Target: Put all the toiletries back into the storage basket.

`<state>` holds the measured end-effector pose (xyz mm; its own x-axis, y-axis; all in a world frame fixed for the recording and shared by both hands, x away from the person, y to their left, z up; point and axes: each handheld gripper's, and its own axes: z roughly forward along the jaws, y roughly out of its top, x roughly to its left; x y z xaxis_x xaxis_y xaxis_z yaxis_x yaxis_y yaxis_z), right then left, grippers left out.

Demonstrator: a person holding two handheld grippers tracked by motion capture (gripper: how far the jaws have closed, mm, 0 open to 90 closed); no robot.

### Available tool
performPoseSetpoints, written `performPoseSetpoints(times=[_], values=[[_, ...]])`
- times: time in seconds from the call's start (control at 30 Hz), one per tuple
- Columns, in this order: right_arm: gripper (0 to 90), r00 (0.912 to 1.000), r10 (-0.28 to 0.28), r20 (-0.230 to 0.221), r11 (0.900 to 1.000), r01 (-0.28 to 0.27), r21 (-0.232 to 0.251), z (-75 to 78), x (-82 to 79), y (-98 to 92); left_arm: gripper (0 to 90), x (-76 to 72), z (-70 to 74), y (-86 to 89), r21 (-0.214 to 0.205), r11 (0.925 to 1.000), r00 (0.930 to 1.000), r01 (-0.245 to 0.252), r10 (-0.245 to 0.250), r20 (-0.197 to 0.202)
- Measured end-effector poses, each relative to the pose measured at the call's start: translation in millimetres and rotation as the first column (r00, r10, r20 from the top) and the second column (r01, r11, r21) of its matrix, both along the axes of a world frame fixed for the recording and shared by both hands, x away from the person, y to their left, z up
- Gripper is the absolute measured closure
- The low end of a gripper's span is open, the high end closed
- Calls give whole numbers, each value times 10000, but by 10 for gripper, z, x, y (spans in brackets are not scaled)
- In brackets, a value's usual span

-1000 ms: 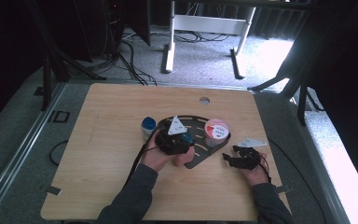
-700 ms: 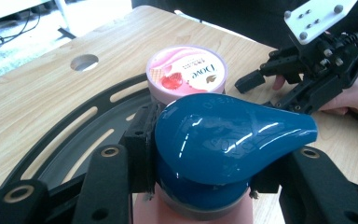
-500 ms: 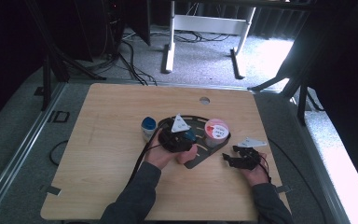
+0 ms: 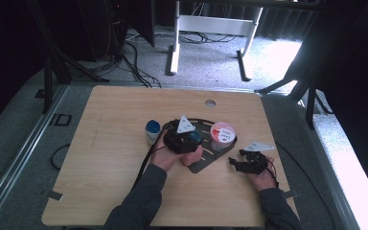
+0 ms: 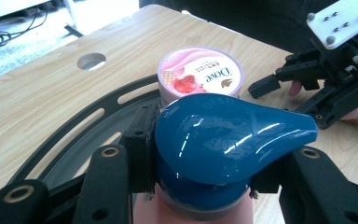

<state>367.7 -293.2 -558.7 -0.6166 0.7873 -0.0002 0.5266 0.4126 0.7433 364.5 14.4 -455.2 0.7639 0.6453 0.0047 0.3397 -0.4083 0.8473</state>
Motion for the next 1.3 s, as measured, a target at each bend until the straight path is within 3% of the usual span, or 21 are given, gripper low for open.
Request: performPoseSetpoints(times=[1.3], values=[[357, 10000, 18, 0, 10000, -18, 11, 0, 0, 1, 530, 214, 4, -77, 110, 9989, 9989, -454, 453, 74]])
